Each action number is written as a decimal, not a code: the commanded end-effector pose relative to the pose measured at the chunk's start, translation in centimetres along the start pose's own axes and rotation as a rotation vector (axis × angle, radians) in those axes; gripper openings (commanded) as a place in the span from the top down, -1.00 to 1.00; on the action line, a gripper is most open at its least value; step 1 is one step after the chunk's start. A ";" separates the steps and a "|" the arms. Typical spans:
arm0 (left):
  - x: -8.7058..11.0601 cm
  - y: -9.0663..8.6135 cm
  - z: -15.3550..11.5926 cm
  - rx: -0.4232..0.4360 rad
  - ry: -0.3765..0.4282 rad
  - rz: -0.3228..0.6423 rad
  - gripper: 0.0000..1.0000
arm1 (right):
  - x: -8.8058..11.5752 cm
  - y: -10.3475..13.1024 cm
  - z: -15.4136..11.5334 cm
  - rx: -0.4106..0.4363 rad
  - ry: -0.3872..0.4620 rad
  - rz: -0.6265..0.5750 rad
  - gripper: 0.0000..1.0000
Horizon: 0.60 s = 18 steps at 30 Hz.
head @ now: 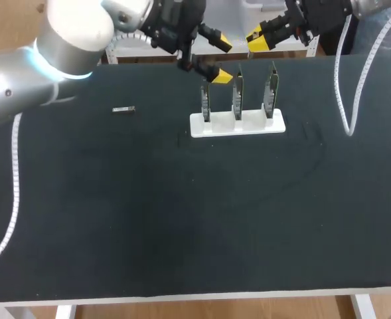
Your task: Pick up the optical module with the left hand, and insert it into the network port with the right hand.
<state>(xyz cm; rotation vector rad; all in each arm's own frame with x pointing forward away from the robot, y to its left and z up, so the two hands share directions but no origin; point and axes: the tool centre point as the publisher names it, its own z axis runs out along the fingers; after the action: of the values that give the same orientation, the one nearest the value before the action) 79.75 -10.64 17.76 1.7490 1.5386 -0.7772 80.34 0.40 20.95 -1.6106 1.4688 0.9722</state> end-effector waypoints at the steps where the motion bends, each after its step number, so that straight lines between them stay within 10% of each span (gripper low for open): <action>1: -0.6 1.0 0.0 0.017 0.038 -0.003 -1.00 | 0.0 0.0 0.0 0.000 0.000 0.000 1.00; 18: 0.2 0.4 -0.7 -0.018 0.069 -0.036 -1.00 | 0.0 0.0 0.0 0.000 0.000 0.000 1.00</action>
<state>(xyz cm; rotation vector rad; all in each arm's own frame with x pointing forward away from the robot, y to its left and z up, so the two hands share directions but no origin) 80.50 -10.04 18.09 1.7590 1.6241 -0.7301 80.34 0.41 20.95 -1.6107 1.4688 0.9723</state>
